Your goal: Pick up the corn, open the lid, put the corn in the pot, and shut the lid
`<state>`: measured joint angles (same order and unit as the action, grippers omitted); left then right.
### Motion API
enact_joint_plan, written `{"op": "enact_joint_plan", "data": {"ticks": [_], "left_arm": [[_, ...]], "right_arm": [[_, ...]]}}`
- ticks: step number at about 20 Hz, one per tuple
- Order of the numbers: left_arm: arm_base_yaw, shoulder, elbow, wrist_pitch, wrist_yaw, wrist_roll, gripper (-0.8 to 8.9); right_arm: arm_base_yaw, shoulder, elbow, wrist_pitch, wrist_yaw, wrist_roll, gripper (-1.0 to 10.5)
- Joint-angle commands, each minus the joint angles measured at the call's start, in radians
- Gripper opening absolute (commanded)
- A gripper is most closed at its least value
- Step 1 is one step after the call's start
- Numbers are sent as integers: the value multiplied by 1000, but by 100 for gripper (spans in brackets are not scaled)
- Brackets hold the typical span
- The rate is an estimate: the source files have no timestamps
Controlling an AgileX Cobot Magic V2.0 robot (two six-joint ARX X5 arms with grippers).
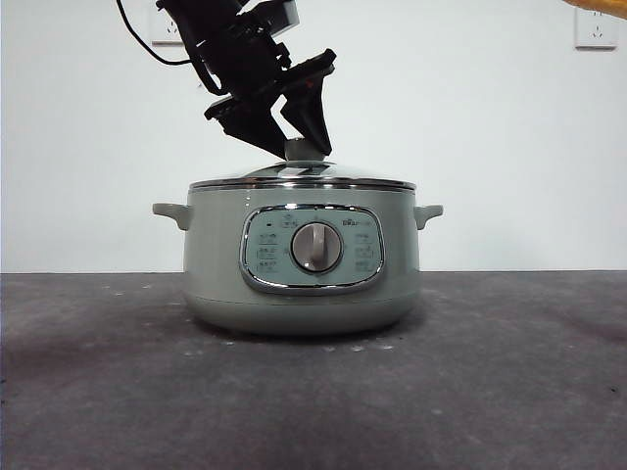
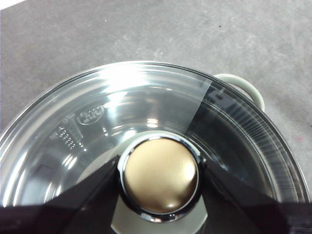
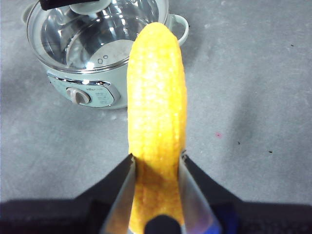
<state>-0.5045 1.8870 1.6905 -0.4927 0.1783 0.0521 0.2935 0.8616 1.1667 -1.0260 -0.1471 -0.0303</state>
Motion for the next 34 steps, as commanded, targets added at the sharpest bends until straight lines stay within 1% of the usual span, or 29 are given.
{"op": "enact_joint_plan", "data": {"ticks": [1, 5, 13, 18, 21, 23, 24, 29, 31, 34], "left_arm": [[-5, 13, 2, -7, 12, -19, -8], [-4, 3, 2, -7, 12, -22, -8], [-4, -78, 35, -7, 12, -22, -8], [1, -193, 35, -14, 11, -22, -8], [9, -292, 35, -27, 11, -22, -8], [23, -363, 35, -52, 11, -21, -8], [32, -402, 35, -78, 11, -15, -8], [83, -529, 34, -233, 4, 41, -8], [97, -578, 15, -270, 4, 54, -8], [106, -666, -74, -275, 4, 54, -8]], "right_arm": [[1, -2, 1, 0, -3, 1, -16], [1, -2, 1, 0, -3, 2, -16], [1, -2, 1, 0, -3, 3, -16], [1, 11, 1, 17, -4, 3, -16], [1, 39, 1, 74, -54, 4, -16], [1, 71, 1, 140, -87, 12, -16], [1, 97, 2, 178, -98, 28, -16], [3, 254, 37, 299, -166, 54, -16], [32, 350, 106, 323, -176, 56, -16], [92, 513, 267, 319, -175, 56, -16]]}}
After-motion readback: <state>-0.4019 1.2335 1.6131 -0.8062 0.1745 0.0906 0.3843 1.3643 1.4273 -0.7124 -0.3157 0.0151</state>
